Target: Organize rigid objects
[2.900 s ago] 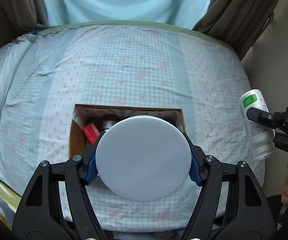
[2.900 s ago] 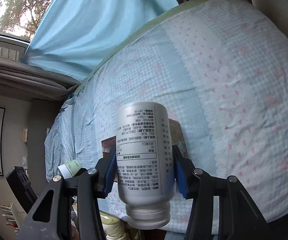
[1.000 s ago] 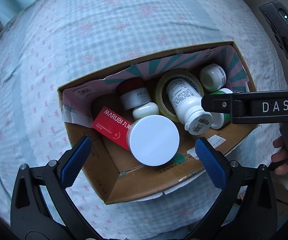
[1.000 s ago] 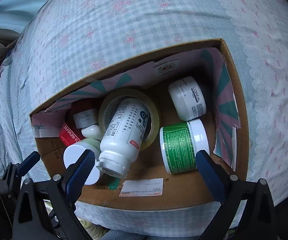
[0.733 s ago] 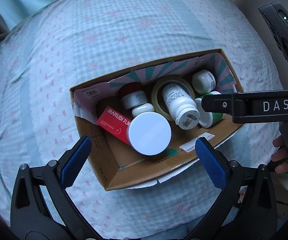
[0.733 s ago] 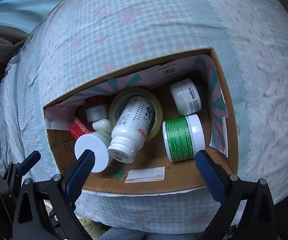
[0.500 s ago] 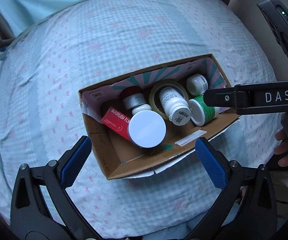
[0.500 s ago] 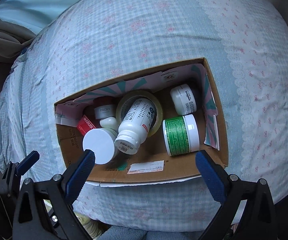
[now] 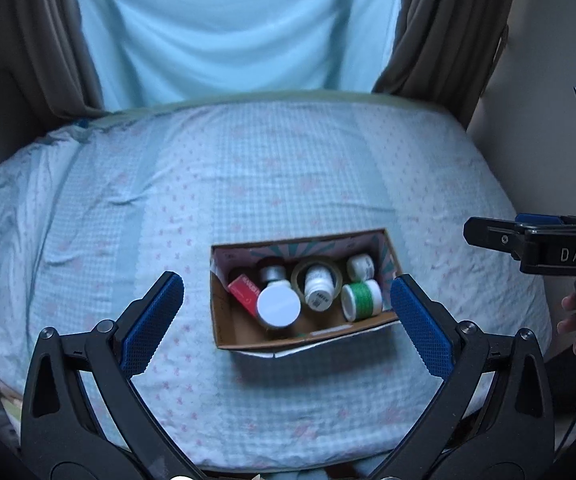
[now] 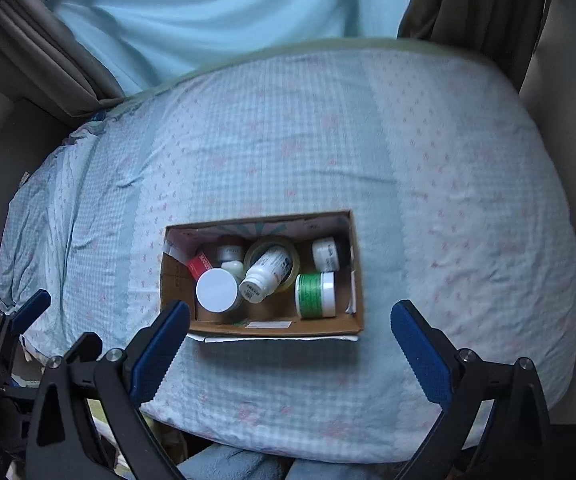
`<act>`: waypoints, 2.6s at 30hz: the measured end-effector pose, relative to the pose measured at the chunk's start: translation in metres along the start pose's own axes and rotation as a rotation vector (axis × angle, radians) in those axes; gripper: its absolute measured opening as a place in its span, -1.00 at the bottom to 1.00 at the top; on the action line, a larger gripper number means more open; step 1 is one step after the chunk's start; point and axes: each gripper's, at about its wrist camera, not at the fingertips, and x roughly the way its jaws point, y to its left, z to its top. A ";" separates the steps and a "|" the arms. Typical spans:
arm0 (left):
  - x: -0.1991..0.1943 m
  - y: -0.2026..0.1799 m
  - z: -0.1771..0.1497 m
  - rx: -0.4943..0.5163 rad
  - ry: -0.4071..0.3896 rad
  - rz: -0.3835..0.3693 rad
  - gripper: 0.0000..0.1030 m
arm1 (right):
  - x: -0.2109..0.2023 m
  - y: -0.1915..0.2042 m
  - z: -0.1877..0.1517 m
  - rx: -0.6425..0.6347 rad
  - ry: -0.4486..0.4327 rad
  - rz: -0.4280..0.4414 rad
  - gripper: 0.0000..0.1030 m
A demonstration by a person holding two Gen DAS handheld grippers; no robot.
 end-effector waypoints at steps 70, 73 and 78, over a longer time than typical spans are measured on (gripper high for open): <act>-0.169 -0.058 0.004 -0.020 -0.473 0.108 1.00 | -0.204 -0.019 -0.057 -0.108 -0.605 -0.145 0.95; -0.169 -0.059 0.004 -0.020 -0.474 0.109 1.00 | -0.204 -0.020 -0.057 -0.108 -0.605 -0.144 0.95; -0.171 -0.058 0.002 -0.017 -0.488 0.104 1.00 | -0.204 -0.020 -0.057 -0.109 -0.604 -0.144 0.95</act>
